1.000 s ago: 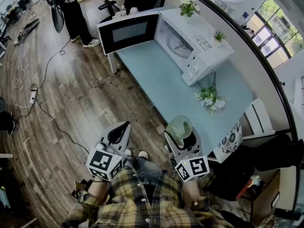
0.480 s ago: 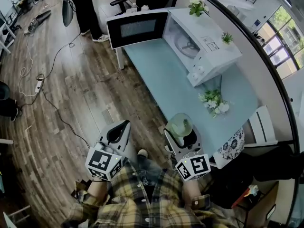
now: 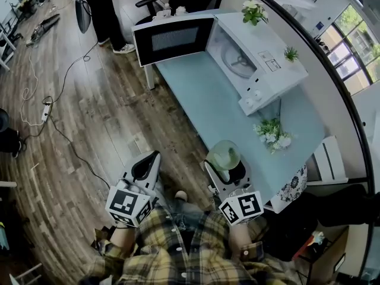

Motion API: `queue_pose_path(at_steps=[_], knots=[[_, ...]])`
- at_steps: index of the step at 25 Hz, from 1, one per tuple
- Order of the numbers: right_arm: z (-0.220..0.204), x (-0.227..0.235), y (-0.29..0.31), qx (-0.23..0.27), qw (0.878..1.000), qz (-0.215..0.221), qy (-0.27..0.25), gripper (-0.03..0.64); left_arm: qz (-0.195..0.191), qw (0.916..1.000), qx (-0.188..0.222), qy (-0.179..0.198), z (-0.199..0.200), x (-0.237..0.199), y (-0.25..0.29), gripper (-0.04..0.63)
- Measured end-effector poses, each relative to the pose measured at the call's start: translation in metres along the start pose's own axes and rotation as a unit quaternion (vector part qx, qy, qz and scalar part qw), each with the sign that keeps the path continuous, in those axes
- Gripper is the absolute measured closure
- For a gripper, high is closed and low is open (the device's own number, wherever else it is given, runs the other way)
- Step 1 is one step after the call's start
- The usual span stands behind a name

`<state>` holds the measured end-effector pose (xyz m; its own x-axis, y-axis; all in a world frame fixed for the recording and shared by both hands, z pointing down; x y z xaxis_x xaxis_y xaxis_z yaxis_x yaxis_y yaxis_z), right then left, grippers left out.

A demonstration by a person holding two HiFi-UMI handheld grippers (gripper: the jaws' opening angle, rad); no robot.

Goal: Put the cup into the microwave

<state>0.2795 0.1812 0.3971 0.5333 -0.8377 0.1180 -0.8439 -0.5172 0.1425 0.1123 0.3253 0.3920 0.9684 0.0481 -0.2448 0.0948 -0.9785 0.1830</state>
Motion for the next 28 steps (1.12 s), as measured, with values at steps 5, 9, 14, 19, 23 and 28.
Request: queue_pose_path(at_steps=[5,9,14,19,23,28], knots=[[0.007,-0.016,0.049,-0.001,1.0,-0.022,0.004,0.258,-0.029,0.9996,-0.005,0.005,0.022,-0.052,0.018,0.604],[0.019,-0.032,0.096,0.004,0.999,-0.035,0.004,0.258,-0.046,0.9989,-0.01,0.007,0.04,-0.102,0.03,0.604],[0.023,-0.051,0.144,0.003,0.999,-0.046,0.001,0.258,-0.057,0.9982,-0.016,0.004,0.051,-0.154,0.038,0.604],[0.024,-0.065,0.174,0.002,0.998,-0.067,0.0,0.258,-0.072,0.9972,-0.022,0.002,0.057,-0.193,0.043,0.604],[0.026,-0.072,0.189,0.006,0.996,-0.087,0.004,0.258,-0.086,0.996,-0.023,0.009,0.066,-0.214,0.044,0.604],[0.025,-0.076,0.209,0.012,0.994,-0.108,-0.001,0.258,-0.091,0.9955,-0.022,0.012,0.071,-0.24,0.04,0.604]])
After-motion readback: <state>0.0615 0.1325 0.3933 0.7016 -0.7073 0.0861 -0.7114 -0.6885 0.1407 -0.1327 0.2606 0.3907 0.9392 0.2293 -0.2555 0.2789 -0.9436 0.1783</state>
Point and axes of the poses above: the fingertips, and each gripper's own axes: y forward along the fingers, x to its right, z out of its top, the point moved 5 cm from there along -y, backward along the fingers, and after that the axes turned 13 degrees about -z, right-handed, at the moved point
